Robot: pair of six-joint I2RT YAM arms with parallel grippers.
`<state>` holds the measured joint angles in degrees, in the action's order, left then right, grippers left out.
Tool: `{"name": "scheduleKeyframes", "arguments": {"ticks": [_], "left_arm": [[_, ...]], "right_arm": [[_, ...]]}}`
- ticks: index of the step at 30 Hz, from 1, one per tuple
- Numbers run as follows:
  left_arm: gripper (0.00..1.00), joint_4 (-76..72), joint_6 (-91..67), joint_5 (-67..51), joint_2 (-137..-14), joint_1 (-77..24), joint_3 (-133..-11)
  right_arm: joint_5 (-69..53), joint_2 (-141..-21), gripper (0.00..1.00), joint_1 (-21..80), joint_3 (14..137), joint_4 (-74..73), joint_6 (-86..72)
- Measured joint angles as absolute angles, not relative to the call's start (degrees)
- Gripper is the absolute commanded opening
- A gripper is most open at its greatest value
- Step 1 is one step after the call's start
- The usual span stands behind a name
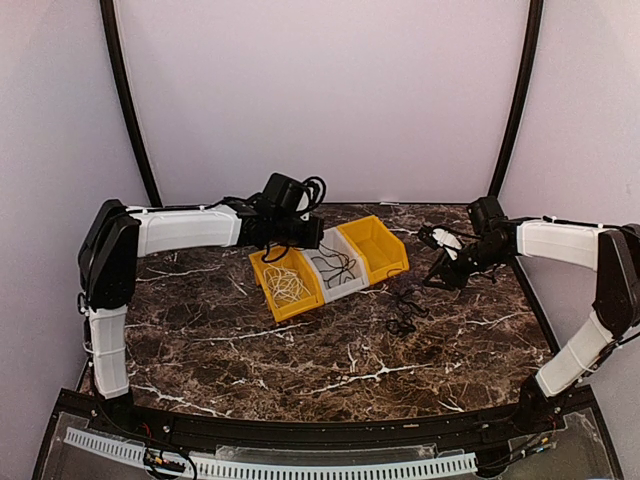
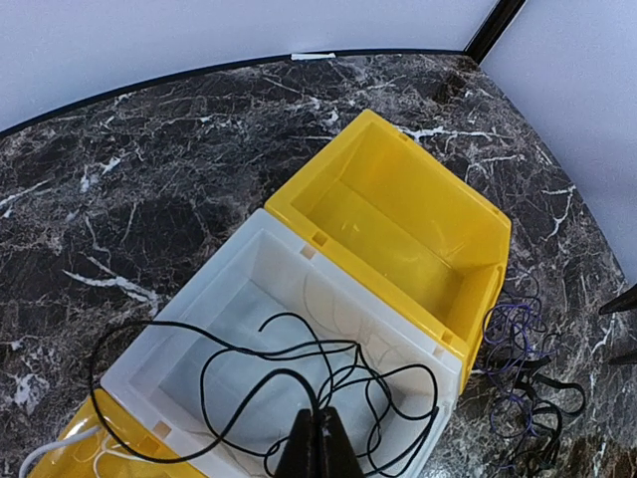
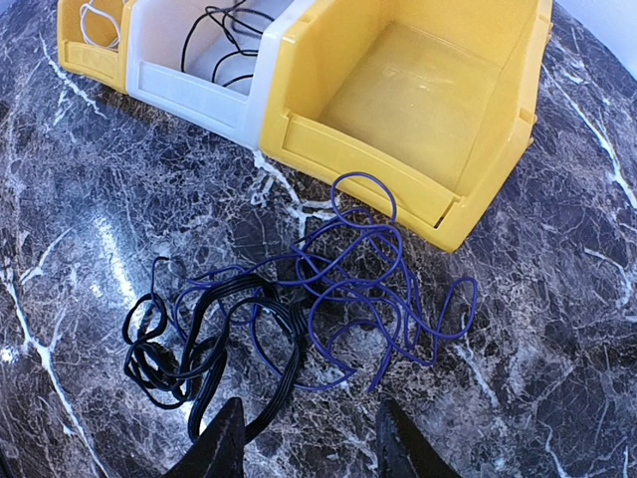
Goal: Untangle the cables
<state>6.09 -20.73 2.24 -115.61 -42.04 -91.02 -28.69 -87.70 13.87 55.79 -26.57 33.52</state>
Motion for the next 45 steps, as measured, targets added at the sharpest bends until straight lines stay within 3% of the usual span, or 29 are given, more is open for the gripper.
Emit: {"name": "scheduleKeyframes", "arguments": {"ticks": [17, 31, 45], "left_arm": [[0.00, 6.9, -20.8, -1.7, -122.8, -42.0, -96.4], [0.00, 1.5, -22.3, -17.9, -124.6, -42.2, -97.8], [0.00, 3.7, -20.4, -14.2, -124.0, -42.2, -96.8]], "right_arm": [[-28.7, -87.7, 0.42, 13.9, 55.8, -26.6, 33.5], [-28.7, -87.9, 0.42, 13.9, 55.8, -26.6, 33.5], [-28.9, -88.2, 0.42, 13.9, 55.7, -26.6, 33.5]]}}
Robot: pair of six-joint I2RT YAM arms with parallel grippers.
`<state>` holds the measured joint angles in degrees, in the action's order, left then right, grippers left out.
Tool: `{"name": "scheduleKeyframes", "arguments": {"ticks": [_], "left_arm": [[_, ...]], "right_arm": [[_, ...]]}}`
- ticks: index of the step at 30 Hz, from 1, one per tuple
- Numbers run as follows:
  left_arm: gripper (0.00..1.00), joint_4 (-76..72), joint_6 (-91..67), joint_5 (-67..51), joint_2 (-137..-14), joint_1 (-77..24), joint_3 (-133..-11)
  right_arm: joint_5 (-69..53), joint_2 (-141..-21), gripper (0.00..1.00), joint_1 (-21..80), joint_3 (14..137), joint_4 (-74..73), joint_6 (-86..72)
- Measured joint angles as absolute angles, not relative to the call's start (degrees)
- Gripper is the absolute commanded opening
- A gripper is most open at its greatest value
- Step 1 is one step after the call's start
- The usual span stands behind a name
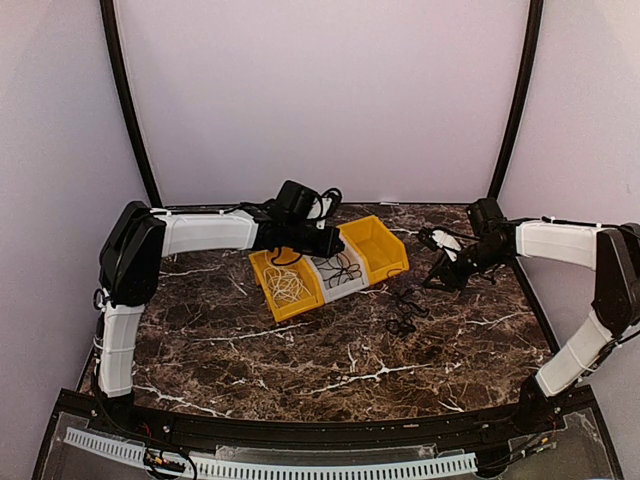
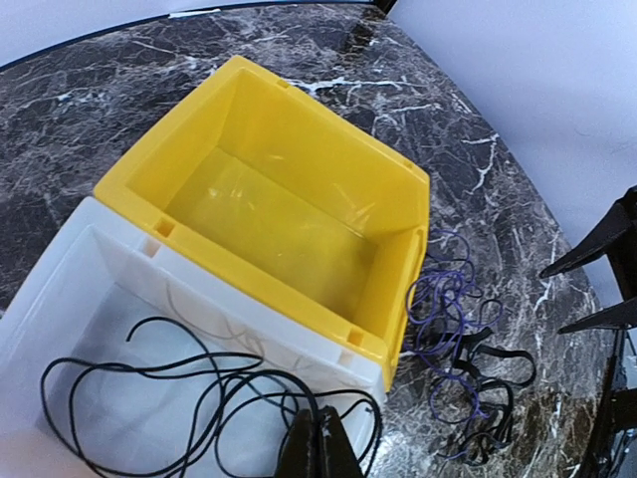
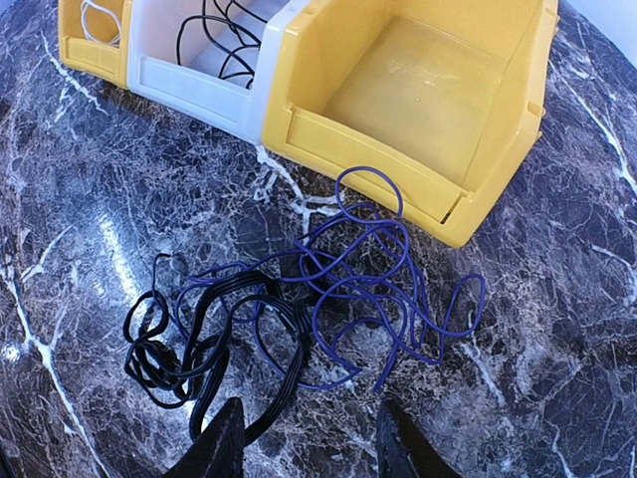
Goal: Untangle the cables
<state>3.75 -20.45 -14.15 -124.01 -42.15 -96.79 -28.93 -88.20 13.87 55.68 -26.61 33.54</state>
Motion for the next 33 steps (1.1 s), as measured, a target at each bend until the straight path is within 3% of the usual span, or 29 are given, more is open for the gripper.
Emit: {"name": "scheduleKeyframes", "arguments": {"ticks": [15, 22, 27, 33], "left_arm": [[0.00, 10.5, -18.2, -3.6, -123.5, -40.2, -96.8], [0.36, 12.8, -17.6, -3.6, -123.5, -40.2, -99.4], [0.50, 13.5, -17.1, -4.5, -123.4, -40.3, -101.7], [0.54, 12.5, -16.6, -8.6, -121.5, -40.7, -99.8]], "right_arm": [[-29.1, -88.6, 0.42, 13.9, 55.5, -26.9, 33.5], [-29.1, -88.6, 0.43, 13.9, 55.5, -27.0, 33.5], [-29.3, -88.6, 0.43, 13.9, 55.5, -27.0, 33.5], [-29.3, -88.6, 0.43, 13.9, 55.5, -27.0, 33.5]]}}
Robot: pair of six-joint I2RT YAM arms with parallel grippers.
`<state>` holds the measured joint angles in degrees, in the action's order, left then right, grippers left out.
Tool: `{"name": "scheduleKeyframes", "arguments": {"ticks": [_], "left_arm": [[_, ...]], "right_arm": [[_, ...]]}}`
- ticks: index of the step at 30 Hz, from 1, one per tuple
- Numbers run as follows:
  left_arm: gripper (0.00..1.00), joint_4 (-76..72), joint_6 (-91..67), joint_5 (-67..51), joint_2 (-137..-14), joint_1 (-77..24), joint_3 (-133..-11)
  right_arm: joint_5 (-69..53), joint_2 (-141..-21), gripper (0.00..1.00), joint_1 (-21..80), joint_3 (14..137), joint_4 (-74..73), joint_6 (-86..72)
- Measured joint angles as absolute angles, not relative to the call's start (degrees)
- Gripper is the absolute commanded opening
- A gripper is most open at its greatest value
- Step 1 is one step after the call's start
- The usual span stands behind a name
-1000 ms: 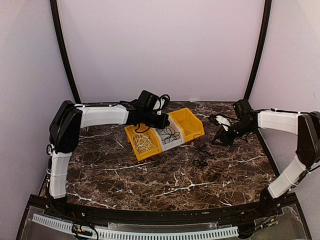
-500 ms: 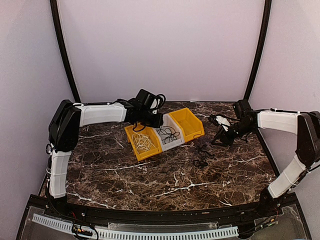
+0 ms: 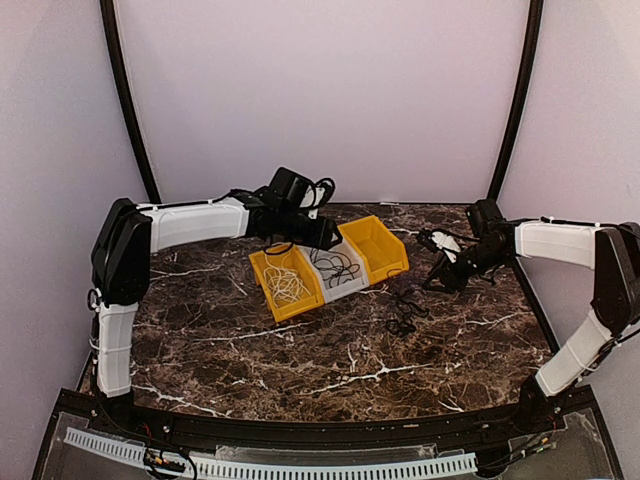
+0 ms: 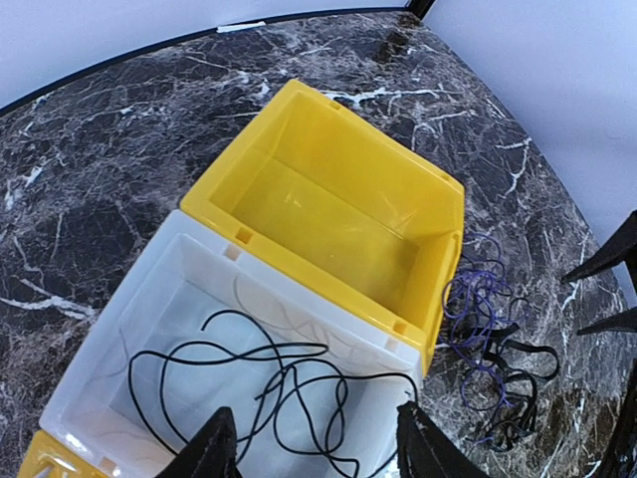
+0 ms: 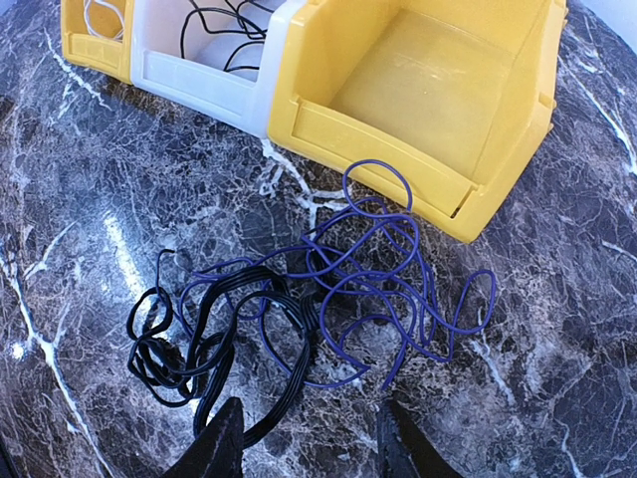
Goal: Untangle the cables
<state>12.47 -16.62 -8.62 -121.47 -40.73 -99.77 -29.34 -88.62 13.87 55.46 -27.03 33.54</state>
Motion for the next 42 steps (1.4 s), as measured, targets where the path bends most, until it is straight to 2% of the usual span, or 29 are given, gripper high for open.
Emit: {"name": "scheduleKeyframes", "arguments": {"ticks": [12, 21, 25, 27, 28, 32, 34, 42], "left_arm": [[0.55, 13.4, -16.3, -11.1, -120.7, -44.9, -99.2], [0.48, 15.0, -16.0, -13.5, -122.7, -44.5, -100.9], [0.38, 15.6, -15.3, -14.8, -125.8, -44.5, -102.8], [0.28, 15.9, -15.1, -15.3, -127.1, -44.5, -103.4], [0.20, 16.2, -15.2, -15.5, -127.6, -44.5, -103.7], [0.03, 17.0, -14.8, -15.2, -129.6, -44.5, -104.9], [0.00, 17.2, -14.3, -14.5, -129.8, -44.5, -105.0], [0.02, 17.9, -15.0, -10.1, -129.8, -42.9, -106.8]], "right_arm": [[-29.8, -89.4, 0.43, 13.9, 55.5, -27.0, 33.6], [-29.8, -89.4, 0.43, 13.9, 55.5, -27.1, 33.6], [-29.8, -89.4, 0.43, 13.9, 55.5, -27.1, 33.6], [-29.8, -89.4, 0.43, 13.9, 55.5, -27.1, 33.6], [-29.8, -89.4, 0.43, 13.9, 55.5, -27.1, 33.6], [-29.7, -89.4, 0.43, 13.9, 55.5, -27.2, 33.6], [-29.7, -89.4, 0.43, 13.9, 55.5, -27.2, 33.6], [-29.7, -89.4, 0.43, 13.9, 55.5, -27.2, 33.8]]}}
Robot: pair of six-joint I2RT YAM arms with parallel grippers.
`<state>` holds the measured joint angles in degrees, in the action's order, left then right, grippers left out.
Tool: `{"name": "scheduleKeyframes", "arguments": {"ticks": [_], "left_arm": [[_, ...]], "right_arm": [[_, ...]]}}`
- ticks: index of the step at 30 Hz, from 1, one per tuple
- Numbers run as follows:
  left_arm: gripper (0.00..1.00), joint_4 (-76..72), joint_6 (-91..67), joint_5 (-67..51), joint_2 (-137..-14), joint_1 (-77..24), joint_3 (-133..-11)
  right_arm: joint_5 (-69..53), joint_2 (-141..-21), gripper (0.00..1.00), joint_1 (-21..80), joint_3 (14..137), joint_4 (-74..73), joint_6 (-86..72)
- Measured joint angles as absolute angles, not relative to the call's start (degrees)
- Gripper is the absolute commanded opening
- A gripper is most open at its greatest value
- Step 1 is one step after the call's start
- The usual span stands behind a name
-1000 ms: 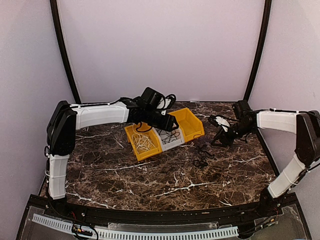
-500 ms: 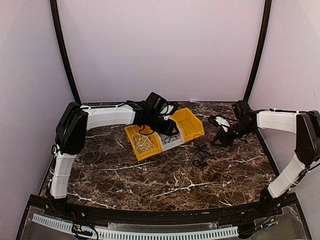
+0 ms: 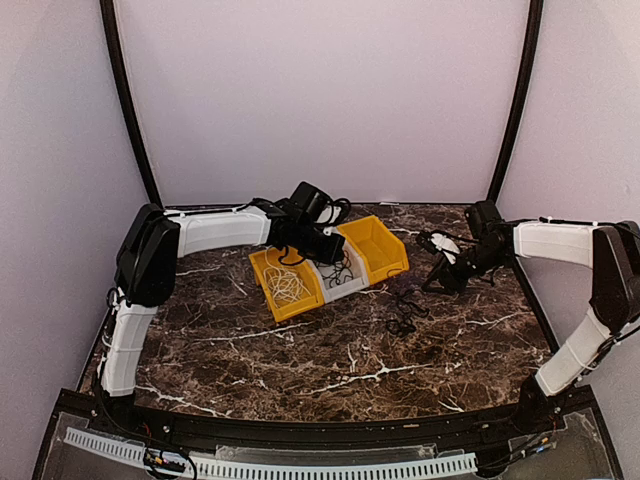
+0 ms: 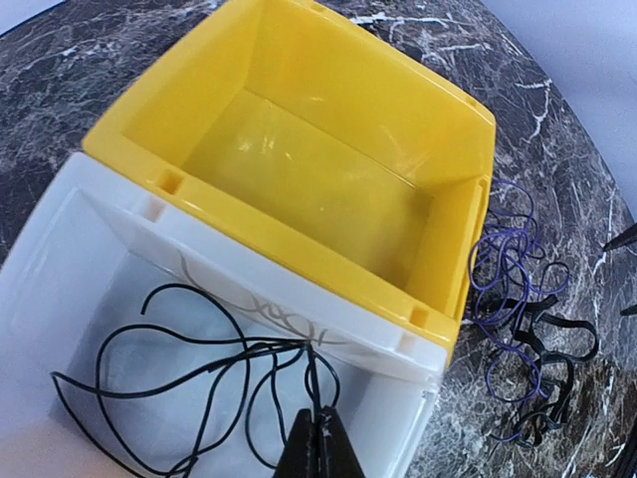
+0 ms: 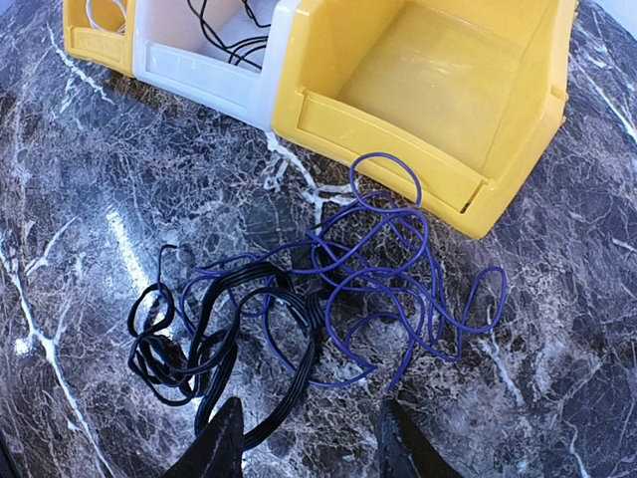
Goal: Untangle the cables
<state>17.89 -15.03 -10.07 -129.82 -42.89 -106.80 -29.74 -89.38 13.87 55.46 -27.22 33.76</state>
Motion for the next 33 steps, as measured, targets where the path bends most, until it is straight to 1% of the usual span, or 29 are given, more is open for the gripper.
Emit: {"name": "scheduleKeyframes", "arguments": {"ticks": [1, 2, 3, 4, 6, 10, 12, 16, 22, 28, 30, 31, 33], "left_arm": [[0.09, 18.0, -15.2, -9.8, -129.9, -42.6, -107.2], [0.14, 18.2, -15.2, -9.8, -129.9, -42.4, -107.5], [0.23, 18.5, -15.2, -9.8, -130.0, -42.2, -107.9], [0.27, 19.0, -15.6, -10.0, -130.1, -41.9, -108.8], [0.39, 19.5, -15.6, -10.5, -130.2, -41.7, -109.8], [0.51, 19.4, -15.0, -10.8, -130.0, -42.4, -110.8], [0.54, 19.4, -14.5, -10.9, -129.7, -43.2, -110.8], [0.55, 18.9, -14.1, -11.4, -128.0, -45.3, -110.8], [0.56, 16.5, -14.9, -12.8, -124.1, -47.7, -111.0], [0.56, 15.6, -15.5, -13.1, -122.4, -48.4, -111.0], [0.55, 15.4, -15.5, -13.1, -122.4, -48.4, -111.0], [0.55, 15.3, -15.6, -13.1, -122.4, -48.4, -111.0], [0.55, 15.2, -15.6, -13.1, -122.4, -48.4, -111.0]], "right_arm": [[-29.7, -89.4, 0.43, 13.9, 55.5, -27.3, 33.9], [-29.7, -89.4, 0.43, 13.9, 55.5, -27.5, 34.2], [-29.7, -89.4, 0.43, 13.9, 55.5, -27.9, 34.7], [-29.7, -89.4, 0.43, 13.9, 55.5, -28.6, 35.5], [-29.9, -89.2, 0.44, 13.9, 55.5, -30.9, 37.6], [-30.8, -86.3, 0.46, 13.9, 55.2, -34.9, 42.9], [-31.0, -84.1, 0.46, 14.1, 54.7, -36.3, 45.5], [-30.1, -83.0, 0.47, 15.4, 53.6, -37.7, 49.0], [-26.7, -86.4, 0.48, 17.9, 52.9, -37.7, 51.4], [-23.7, -89.6, 0.46, 20.5, 52.9, -37.3, 52.2], [-23.1, -90.3, 0.42, 20.9, 52.9, -37.2, 52.3], [-22.8, -90.6, 0.38, 21.0, 52.9, -37.1, 52.3], [-22.4, -91.3, 0.26, 21.0, 52.9, -36.8, 52.3]]}}
